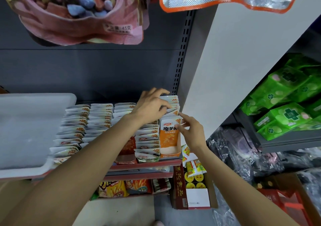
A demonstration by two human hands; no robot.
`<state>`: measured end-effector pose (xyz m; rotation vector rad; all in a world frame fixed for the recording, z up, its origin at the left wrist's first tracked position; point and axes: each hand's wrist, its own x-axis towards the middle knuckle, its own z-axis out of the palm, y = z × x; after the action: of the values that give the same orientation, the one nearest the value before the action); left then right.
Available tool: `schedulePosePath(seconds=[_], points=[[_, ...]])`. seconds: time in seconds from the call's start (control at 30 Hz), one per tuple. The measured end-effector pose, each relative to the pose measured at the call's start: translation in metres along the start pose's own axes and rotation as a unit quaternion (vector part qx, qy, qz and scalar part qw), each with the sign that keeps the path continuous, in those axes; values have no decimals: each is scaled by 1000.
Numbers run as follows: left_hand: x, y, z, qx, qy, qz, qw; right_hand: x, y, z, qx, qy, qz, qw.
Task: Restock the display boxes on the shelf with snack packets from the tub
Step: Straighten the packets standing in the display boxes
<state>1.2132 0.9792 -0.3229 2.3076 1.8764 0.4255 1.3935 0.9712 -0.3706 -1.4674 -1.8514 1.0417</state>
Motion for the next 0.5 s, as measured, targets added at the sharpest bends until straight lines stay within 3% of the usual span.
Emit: schedulePosePath(seconds=[0.2, 0.4, 0.5], points=[[3, 0, 0, 27, -50, -7, 998, 3, 0, -1, 37, 6, 27, 999], [5, -1, 7, -30, 31, -11, 999, 3, 7, 0, 30, -8, 8, 999], [5, 1, 7, -27, 18, -1, 999, 5, 11, -1, 31, -16, 3, 999]])
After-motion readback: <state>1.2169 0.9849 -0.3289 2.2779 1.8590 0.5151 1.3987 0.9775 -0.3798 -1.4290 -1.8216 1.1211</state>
